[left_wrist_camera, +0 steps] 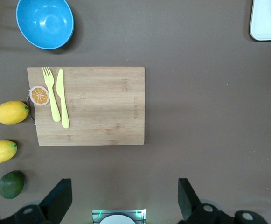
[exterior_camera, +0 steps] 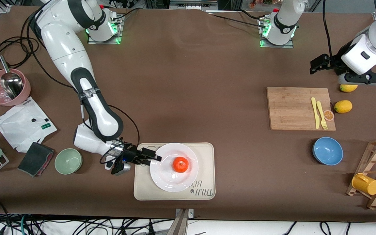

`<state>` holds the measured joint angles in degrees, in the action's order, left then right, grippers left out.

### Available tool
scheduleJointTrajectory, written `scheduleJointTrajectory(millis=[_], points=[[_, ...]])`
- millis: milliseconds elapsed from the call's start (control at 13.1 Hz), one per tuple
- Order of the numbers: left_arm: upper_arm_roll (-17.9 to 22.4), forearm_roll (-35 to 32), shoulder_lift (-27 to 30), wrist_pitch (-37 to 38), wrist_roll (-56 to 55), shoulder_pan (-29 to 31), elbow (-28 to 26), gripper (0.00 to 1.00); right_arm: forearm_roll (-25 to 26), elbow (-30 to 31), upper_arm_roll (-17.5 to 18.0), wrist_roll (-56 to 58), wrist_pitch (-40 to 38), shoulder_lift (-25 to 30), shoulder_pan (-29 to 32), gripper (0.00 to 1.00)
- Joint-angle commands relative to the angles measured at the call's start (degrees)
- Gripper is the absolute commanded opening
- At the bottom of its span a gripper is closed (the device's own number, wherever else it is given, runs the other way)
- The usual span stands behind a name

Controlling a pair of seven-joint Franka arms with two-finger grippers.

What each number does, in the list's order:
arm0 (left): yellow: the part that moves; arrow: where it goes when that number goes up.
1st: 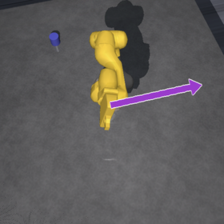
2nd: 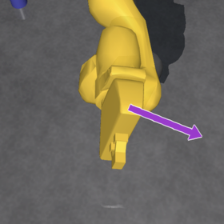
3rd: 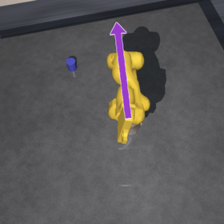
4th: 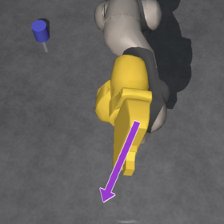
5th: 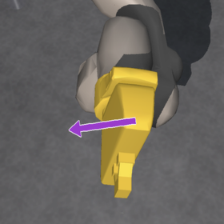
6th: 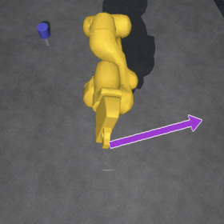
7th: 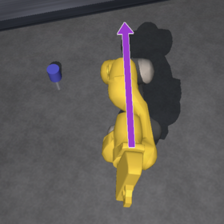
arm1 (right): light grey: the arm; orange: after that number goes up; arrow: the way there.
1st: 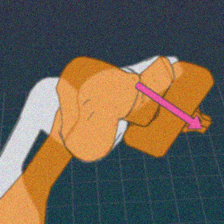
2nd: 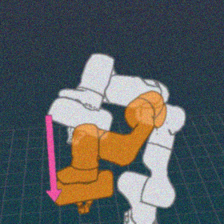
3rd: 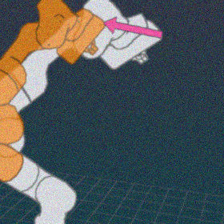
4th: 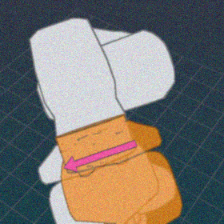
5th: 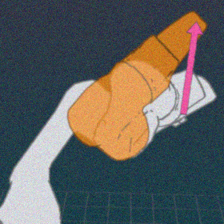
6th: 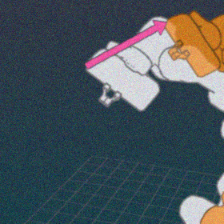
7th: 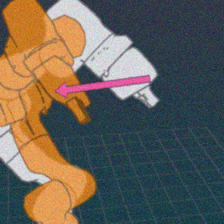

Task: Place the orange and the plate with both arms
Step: 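Settle the plate on the tray and open the right gripper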

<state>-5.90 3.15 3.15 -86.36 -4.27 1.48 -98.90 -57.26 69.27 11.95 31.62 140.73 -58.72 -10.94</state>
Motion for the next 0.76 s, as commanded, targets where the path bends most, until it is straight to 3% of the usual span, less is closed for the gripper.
scheduleJointTrajectory(millis=[0,306,688], points=[[-0.2,0.4,-0.2,1.1,-0.4,0.2,1.0,1.00,6.8,1.9,-0.2,-3.4,-0.1,1.9,-0.4,1.00],[-0.2,0.4,-0.2,1.1,-0.4,0.2,1.0,1.00,17.1,4.8,-0.3,-5.2,-0.8,3.9,-0.7,1.00],[-0.3,0.4,-0.2,1.1,-0.4,0.2,1.0,1.00,43.8,5.3,-0.8,-23.9,-15.2,10.2,-0.7,1.00]])
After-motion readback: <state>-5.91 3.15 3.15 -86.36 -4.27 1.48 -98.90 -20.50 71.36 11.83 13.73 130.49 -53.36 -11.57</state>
